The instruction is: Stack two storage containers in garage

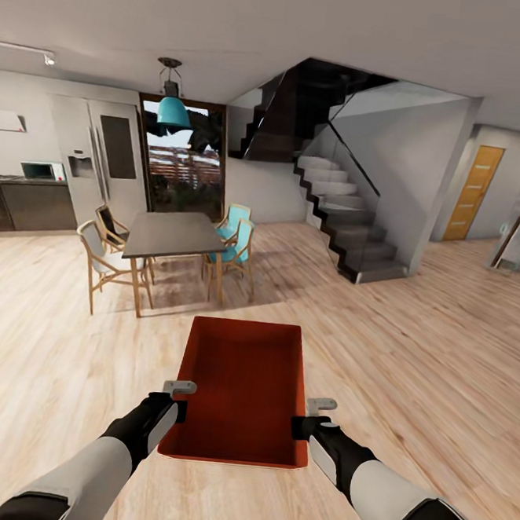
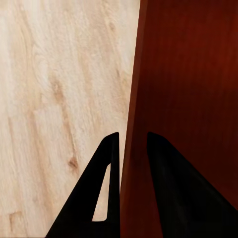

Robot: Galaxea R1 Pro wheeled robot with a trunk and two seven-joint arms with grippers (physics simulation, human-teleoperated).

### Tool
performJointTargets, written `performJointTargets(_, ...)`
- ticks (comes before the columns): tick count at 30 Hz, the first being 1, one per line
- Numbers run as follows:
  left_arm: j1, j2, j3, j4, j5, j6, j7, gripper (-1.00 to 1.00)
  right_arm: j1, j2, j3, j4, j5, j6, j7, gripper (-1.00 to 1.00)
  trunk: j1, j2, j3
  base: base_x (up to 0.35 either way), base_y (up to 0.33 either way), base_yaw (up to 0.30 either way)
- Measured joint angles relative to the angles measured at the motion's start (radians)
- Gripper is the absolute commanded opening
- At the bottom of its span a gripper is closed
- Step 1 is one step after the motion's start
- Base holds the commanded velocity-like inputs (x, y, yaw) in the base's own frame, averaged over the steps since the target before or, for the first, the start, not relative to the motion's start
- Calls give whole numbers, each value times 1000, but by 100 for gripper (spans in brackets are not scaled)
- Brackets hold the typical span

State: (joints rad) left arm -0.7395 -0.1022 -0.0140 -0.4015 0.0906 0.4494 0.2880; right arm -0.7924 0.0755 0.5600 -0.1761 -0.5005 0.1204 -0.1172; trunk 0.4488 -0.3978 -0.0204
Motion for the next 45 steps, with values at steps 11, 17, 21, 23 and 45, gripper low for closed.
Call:
performJointTargets(11, 0, 0, -1, 1, 0, 0, 0, -100, 0, 0, 0, 1, -2, -1, 0, -100, 0, 0, 0, 322, 0, -108)
performJointTargets(17, 0, 0, -1, 1, 0, 0, 0, -100, 0, 0, 1, 2, -2, -1, 1, -100, 0, 0, 0, 322, 0, -252)
performJointTargets(21, 0, 0, -1, 1, 0, 0, 0, -100, 0, 0, 1, 2, -2, -1, 1, -100, 0, 0, 0, 322, 0, -255)
performJointTargets(23, 0, 0, -1, 1, 0, 0, 0, -100, 0, 0, 1, 2, -2, -1, 0, -100, 0, 0, 0, 322, 0, -255)
performJointTargets(45, 0, 0, -1, 1, 0, -1, 0, -100, 0, 0, 1, 2, -2, -1, 0, -100, 0, 0, 0, 322, 0, -249)
